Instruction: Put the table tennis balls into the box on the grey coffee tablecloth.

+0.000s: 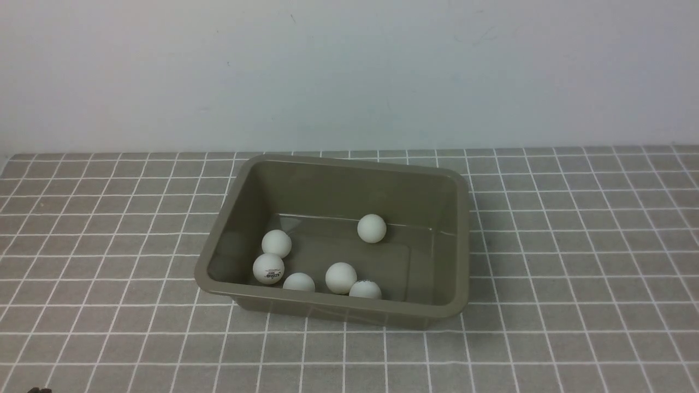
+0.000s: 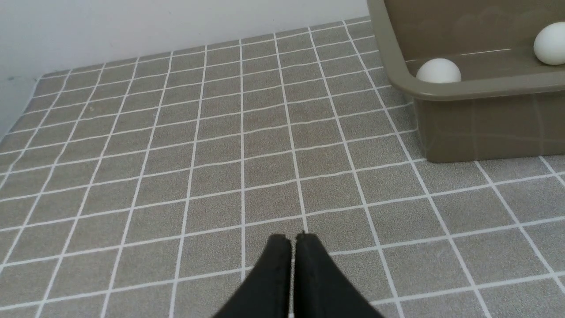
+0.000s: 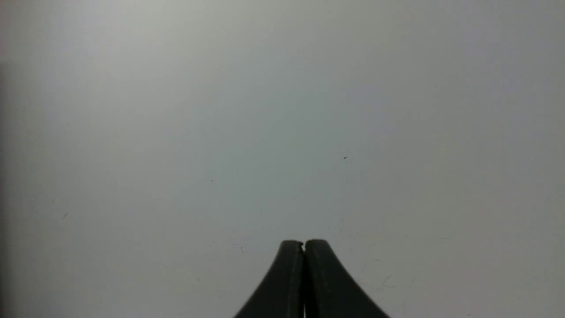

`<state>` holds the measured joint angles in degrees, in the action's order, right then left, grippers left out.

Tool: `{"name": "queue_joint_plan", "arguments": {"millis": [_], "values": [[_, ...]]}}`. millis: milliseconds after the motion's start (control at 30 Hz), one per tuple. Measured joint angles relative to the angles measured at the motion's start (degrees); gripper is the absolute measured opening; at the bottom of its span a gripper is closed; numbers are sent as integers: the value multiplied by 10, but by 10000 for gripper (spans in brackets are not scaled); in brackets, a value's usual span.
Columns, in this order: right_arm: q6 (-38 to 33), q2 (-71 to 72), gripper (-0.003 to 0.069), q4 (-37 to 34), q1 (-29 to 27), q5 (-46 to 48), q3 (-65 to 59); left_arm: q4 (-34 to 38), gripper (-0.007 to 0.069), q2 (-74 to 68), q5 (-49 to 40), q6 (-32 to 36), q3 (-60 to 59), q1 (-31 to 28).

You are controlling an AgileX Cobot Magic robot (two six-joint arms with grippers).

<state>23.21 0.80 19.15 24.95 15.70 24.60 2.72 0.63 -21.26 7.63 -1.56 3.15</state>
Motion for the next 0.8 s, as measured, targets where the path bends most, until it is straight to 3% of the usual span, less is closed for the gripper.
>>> {"name": "queue_joint_plan", "arguments": {"millis": [800], "values": [[0,0,-15,-5,0,0,-4,0,-5,0,0,-1,0,0]]}}
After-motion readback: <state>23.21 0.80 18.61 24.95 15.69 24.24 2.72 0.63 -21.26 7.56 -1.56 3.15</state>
